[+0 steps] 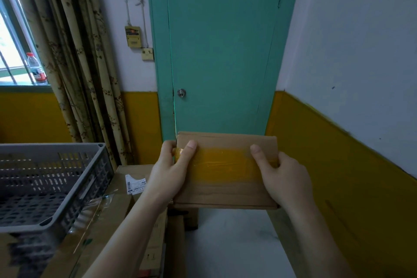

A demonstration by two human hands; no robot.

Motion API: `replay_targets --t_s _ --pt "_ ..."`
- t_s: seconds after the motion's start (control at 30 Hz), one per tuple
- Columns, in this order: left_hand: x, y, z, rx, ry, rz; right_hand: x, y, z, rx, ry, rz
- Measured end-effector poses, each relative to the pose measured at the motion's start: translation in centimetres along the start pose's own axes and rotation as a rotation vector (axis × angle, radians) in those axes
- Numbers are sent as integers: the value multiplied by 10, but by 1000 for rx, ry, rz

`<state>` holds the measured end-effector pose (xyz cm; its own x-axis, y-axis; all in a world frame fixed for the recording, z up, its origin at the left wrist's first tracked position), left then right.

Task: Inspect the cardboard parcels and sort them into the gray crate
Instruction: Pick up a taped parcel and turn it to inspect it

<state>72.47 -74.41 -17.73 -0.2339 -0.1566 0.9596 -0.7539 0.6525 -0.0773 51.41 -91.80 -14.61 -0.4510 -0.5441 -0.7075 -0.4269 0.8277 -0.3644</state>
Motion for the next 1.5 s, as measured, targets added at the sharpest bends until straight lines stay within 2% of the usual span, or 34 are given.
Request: replay_targets --t_s 0.27,0.37,0.53,0.8,0.93,1.03,1.13,1.23,1.3,1.43,1.5 --pt "0 0 -9 152 -23 -69 -10 11 4 53 -130 -129" --pt "5 -4 -11 155 -49 -39 -8 12 6 91 -151 -127" --pt "-5 -8 -13 152 1 -65 -6 13 13 62 -169 -105" --pt "-13 -6 -8 127 57 -66 8 2 17 -72 -215 204" --pt "-16 -7 -5 69 82 -74 18 2 26 -143 -275 232" --pt "-18 -9 -8 81 145 -97 23 5 34 -215 -346 253" --pt "-16 -11 -13 128 233 -99 26 5 35 -208 -428 260" --pt "-17 -13 -17 149 205 -60 32 3 33 -192 -478 278" --pt "-19 -16 -14 89 160 -75 35 3 34 -200 -513 301" --pt "-35 -13 1 -169 139 -308 39 6 35 -209 -595 341" --pt "-39 -12 3 -240 135 -347 40 6 37 -215 -576 333"
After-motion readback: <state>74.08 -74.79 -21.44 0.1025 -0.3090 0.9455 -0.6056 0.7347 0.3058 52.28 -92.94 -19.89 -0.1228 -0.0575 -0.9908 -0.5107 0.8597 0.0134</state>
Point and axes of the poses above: each hand's wrist, its own y-axis away from the middle knuckle, its own z-axis out of the palm, x = y × z, the point moved 7 cm from there along -y, towards the middle knuckle, and after that the axes turned 5 degrees about -y, right-handed, at the moved point
